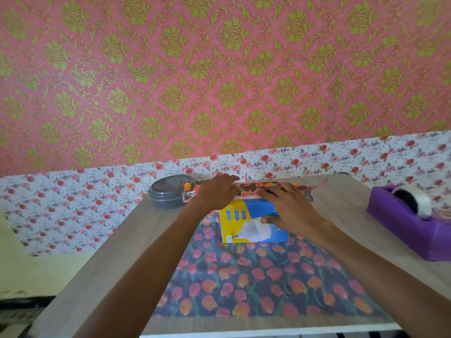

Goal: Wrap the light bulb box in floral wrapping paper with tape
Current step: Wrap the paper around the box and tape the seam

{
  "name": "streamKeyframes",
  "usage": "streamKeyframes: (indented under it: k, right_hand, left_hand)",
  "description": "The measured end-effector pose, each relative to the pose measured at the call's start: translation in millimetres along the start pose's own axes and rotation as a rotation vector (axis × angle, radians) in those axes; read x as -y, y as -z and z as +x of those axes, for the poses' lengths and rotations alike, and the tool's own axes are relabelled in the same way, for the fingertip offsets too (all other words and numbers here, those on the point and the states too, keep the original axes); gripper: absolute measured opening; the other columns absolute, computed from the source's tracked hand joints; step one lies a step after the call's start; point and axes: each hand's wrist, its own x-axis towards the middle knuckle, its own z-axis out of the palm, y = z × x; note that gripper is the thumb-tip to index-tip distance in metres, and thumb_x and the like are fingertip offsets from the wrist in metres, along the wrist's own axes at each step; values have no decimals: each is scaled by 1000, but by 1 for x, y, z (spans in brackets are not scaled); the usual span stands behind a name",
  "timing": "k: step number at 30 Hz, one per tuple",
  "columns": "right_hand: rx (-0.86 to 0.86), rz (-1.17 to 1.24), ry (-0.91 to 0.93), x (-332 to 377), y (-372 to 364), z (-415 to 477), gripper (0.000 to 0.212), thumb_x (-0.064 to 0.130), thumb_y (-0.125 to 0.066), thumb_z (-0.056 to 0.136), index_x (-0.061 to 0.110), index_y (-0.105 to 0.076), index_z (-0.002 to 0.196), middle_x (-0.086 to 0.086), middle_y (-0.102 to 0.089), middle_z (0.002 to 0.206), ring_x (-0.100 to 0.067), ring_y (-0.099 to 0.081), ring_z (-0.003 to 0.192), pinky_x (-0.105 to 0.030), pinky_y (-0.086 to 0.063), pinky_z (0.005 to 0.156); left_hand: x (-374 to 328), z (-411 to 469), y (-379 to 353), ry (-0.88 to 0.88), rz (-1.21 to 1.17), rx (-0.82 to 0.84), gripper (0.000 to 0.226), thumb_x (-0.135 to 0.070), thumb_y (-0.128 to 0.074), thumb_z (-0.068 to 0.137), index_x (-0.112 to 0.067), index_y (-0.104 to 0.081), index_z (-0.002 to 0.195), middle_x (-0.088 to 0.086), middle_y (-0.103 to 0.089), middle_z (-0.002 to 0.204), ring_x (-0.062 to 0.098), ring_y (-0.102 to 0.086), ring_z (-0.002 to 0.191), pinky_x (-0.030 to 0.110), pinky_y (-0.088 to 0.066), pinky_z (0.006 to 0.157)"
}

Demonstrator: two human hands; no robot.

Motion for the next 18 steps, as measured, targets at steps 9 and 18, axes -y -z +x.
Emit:
streamKeyframes:
  k: [9,18]
  right_hand:
    - [-42,-44,-17,1,-2,-3,87,70,-71,69,15,-55,135,-6,-64,115,-30,-57,102,-43,-47,84]
    - [-2,-10,-7,-6,-2,1,86,73,-60,76,13,-54,137,-6,-59,127,-31,-50,114,-42,-44,97]
  left_hand:
    - [-9,6,-8,217,261,52,41,-32,-32,103,-6,-54,127,16,-53,133,34,-51,122,47,-40,103]
    - [28,7,-6,323,184,176,45,-33,-23,102,-19,-56,129,7,-57,133,34,-50,125,61,-26,110]
